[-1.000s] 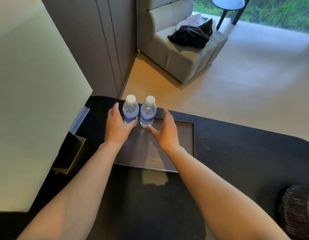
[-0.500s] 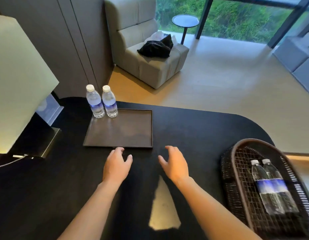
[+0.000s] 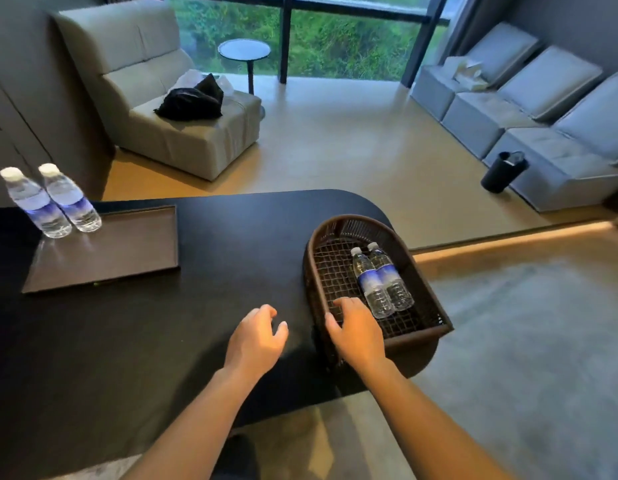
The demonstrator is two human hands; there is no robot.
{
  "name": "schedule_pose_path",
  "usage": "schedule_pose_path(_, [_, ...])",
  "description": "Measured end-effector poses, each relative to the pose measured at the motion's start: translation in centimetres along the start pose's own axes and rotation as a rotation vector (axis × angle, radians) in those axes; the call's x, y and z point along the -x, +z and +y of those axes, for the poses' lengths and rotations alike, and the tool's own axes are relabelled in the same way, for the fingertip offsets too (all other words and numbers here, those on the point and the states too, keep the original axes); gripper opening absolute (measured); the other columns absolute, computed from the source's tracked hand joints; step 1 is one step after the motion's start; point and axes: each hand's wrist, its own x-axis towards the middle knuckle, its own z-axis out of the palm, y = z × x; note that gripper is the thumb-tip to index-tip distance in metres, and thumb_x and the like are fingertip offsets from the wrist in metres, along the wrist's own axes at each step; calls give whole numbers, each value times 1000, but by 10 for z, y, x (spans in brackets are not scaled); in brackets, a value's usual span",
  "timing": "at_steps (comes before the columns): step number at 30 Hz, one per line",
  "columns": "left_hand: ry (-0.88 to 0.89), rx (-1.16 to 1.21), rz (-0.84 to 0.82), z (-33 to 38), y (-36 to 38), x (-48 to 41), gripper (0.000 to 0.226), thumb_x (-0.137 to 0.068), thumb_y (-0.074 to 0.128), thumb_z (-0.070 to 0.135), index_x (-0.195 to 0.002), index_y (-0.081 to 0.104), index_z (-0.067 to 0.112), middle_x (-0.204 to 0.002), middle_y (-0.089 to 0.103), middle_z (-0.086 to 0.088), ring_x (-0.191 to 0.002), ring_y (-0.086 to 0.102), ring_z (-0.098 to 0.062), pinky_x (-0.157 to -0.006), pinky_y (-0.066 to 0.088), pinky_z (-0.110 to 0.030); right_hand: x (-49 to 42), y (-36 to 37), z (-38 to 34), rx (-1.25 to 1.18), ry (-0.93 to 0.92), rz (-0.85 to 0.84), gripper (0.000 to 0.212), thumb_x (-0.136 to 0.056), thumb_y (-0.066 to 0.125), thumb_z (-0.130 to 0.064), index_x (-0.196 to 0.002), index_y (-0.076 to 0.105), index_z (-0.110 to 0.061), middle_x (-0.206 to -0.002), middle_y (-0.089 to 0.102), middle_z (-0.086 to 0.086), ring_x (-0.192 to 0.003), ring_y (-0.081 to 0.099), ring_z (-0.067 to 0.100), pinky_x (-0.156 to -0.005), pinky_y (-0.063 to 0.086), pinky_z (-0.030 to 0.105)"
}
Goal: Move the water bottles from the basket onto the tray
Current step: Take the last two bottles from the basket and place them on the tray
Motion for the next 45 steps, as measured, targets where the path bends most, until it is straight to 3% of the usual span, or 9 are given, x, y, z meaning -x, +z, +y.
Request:
schedule_pose_path(6, [139, -33, -69, 64, 45, -10, 15, -98, 68, 30, -106, 65, 18, -88, 62, 6, -79, 64, -13, -61, 44, -20, 4, -41, 65, -29, 122, 60, 39, -97, 65, -36, -130, 63, -16, -121, 67, 2, -112, 66, 19, -95, 56, 38])
schedule_pose_path(11, [180, -11, -132, 104, 89, -45, 32, -98, 65, 34, -120, 66, 11, -93, 64, 5, -73, 58, -5, -59, 39, -17, -23, -66, 113, -1, 216, 52, 39, -96, 66, -35, -128, 63, -15, -120, 66, 5, -108, 66, 22, -88, 56, 39])
schedule_pose_path(15, [68, 6, -192, 128, 120, -89, 40, -98, 64, 35, -131, 61, 11, -108, 69, -1, -86, 63, -10, -65, 48, -24, -68, -76, 142, 33, 220, -15, 36, -95, 63, -37, -123, 62, -15, -116, 65, 6, -102, 66, 24, -83, 56, 39])
schedule_pose_path(19, [-59, 41, -223, 140, 150, -143, 35, -97, 65, 35, -122, 61, 11, -104, 69, -4, -79, 60, -10, -69, 51, -31, -125, -75, 159, 45, 189, -86, 31, -93, 62, -37, -116, 64, -15, -110, 66, 8, -100, 66, 28, -82, 55, 41])
schedule_pose_path(24, [-250, 98, -244, 143, 183, -205, 51, -95, 67, 41, -126, 54, 3, -115, 68, -13, -102, 65, -29, -78, 48, -34, -196, -62, 167, 2, 195, -222, 33, -90, 61, -32, -116, 62, -12, -114, 65, 12, -106, 65, 34, -88, 55, 47])
schedule_pose_path(31, [-434, 165, -316, 140, 220, -253, 73, -74, 83, 60, -117, 55, 8, -108, 68, -9, -95, 69, -26, -69, 58, -38, -252, -31, 176, 14, 227, -370, 50, -93, 68, -27, -137, 51, -9, -128, 62, 15, -118, 61, 34, -95, 51, 44])
schedule_pose_path(35, [-474, 203, -278, 132, 221, -254, 54, -74, 90, 42, -108, 61, 12, -103, 71, -4, -88, 67, -17, -60, 49, -28, -261, -16, 177, 91, 222, -357, 36, -94, 65, -19, -126, 52, -8, -123, 64, 19, -115, 62, 39, -94, 52, 45])
schedule_pose_path(41, [-525, 356, -172, 113, 205, -236, 46, -70, 92, 28, -102, 61, 19, -100, 70, 3, -91, 70, -15, -80, 62, -41, -275, -1, 167, 129, 195, -354, 33, -95, 70, -31, -116, 57, -10, -122, 58, 15, -116, 56, 36, -97, 51, 47])
schedule_pose_path(45, [-489, 460, -105, 102, 190, -216, 36, -67, 89, 22, -97, 68, 18, -91, 78, 1, -86, 77, -18, -77, 64, -44, -284, 7, 165, 26, 258, -462, 28, -88, 79, -30, -95, 57, -13, -99, 63, 7, -89, 64, 24, -81, 57, 43])
